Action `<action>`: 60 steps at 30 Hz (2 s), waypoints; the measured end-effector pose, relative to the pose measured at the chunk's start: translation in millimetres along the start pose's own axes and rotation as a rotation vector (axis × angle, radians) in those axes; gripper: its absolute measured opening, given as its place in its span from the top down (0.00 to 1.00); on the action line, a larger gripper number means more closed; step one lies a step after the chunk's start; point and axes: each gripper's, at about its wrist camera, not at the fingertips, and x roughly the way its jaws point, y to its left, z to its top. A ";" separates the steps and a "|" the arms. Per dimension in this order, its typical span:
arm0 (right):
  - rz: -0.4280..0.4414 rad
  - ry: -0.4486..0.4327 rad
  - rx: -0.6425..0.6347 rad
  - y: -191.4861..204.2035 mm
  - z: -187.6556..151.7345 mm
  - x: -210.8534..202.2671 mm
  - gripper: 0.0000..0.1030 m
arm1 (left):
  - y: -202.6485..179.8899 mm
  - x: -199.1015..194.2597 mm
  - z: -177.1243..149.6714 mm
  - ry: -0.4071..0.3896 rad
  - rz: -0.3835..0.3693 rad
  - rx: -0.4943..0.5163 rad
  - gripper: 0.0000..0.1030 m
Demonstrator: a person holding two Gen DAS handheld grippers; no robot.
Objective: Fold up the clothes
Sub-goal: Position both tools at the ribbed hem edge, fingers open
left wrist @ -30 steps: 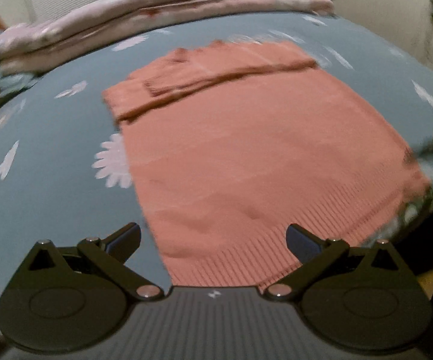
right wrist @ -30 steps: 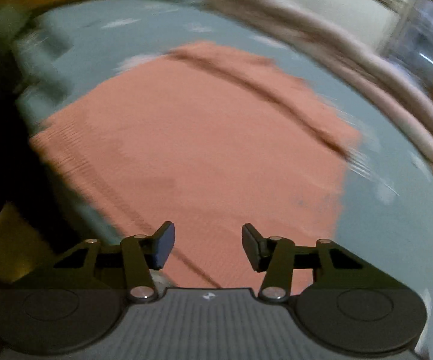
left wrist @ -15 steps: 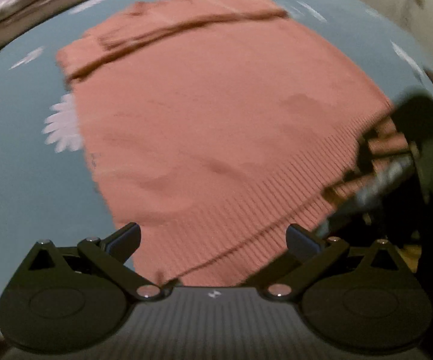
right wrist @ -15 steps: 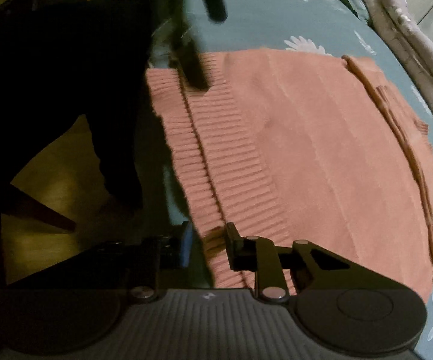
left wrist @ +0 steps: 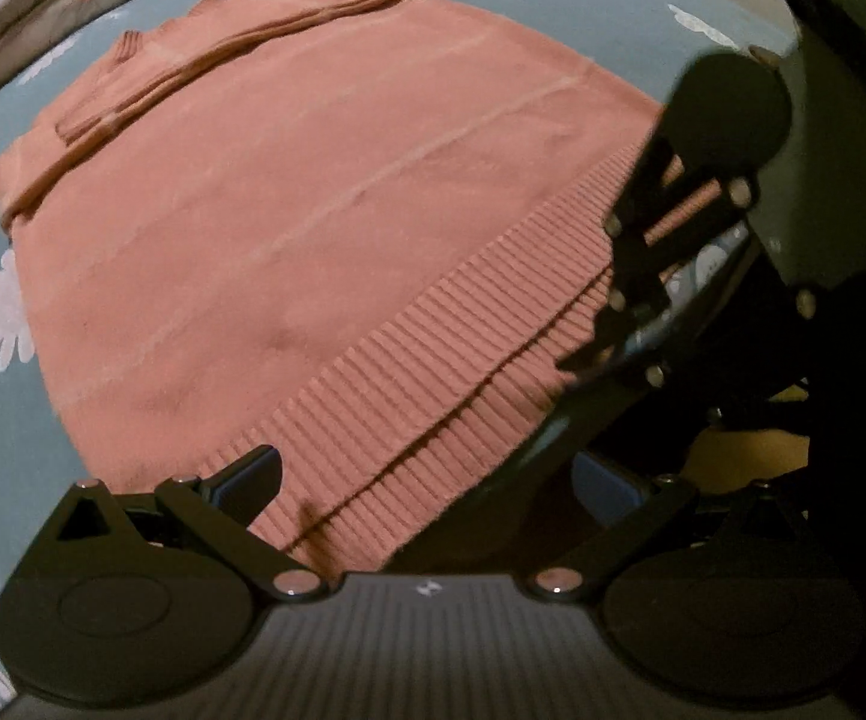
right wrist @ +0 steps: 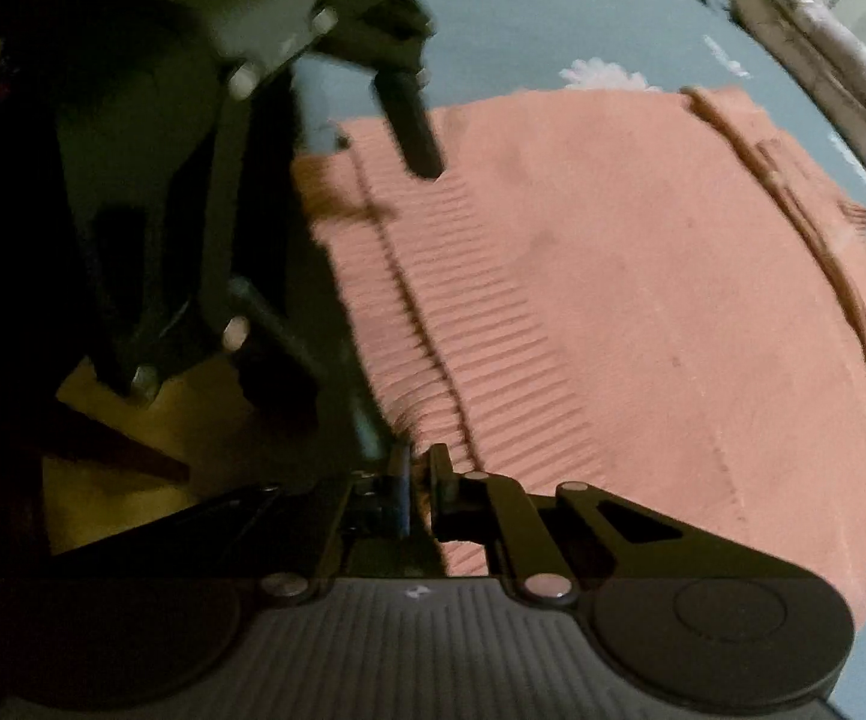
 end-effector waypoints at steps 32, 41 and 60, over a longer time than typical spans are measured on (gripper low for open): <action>0.053 -0.038 -0.063 37.7 42.6 16.7 0.99 | 52.0 -28.1 -26.4 -0.026 0.070 -0.181 0.01; -0.090 -0.010 0.079 10.3 16.7 -15.9 0.87 | 36.9 -19.5 -12.4 -0.016 0.050 -0.155 0.01; -0.068 0.074 0.018 11.5 -23.4 -15.6 0.99 | 11.7 9.4 3.4 0.051 -0.002 -0.083 0.01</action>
